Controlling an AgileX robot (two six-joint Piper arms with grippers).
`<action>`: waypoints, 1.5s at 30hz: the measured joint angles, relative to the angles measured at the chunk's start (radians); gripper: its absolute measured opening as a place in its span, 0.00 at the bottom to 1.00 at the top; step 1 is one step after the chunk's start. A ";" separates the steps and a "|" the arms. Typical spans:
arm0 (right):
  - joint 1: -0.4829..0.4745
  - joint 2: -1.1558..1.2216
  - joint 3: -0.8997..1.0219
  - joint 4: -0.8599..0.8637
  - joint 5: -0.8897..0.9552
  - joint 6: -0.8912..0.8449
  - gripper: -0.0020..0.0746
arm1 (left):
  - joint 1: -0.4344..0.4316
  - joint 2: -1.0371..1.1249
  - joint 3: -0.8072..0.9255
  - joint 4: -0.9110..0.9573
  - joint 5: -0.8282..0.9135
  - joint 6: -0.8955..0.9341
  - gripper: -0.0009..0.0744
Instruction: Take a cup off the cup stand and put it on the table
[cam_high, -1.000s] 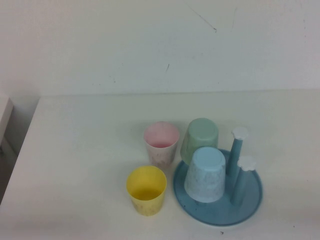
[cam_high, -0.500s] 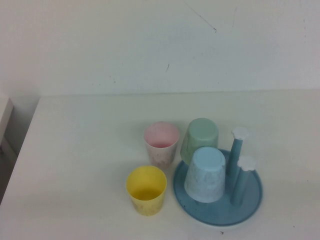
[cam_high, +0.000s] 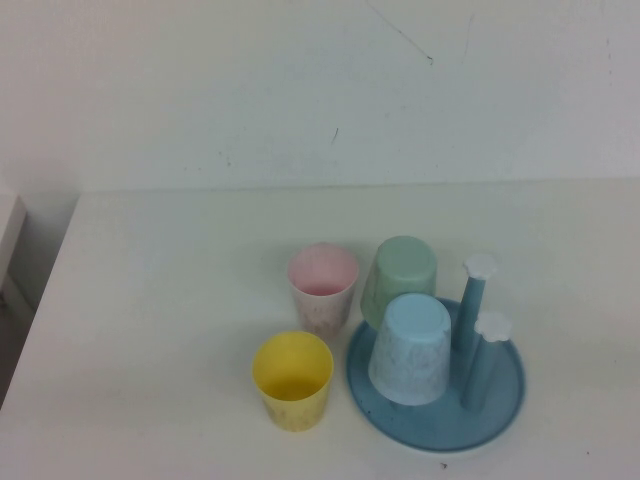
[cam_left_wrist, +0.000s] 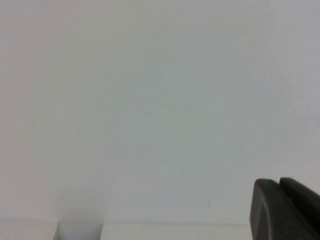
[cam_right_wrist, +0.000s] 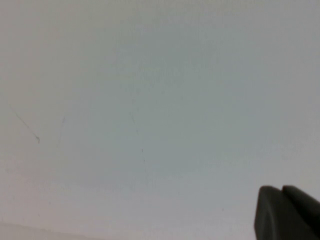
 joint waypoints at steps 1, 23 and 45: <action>0.000 0.000 -0.030 -0.010 0.063 -0.002 0.02 | 0.000 0.000 -0.038 0.000 0.069 -0.009 0.01; 0.000 0.450 -0.214 0.328 0.637 -0.502 0.02 | 0.000 0.681 -0.593 -0.230 0.860 0.265 0.01; 0.000 0.477 -0.178 0.513 0.638 -0.638 0.02 | -0.242 1.218 -0.808 -0.433 0.858 0.444 0.01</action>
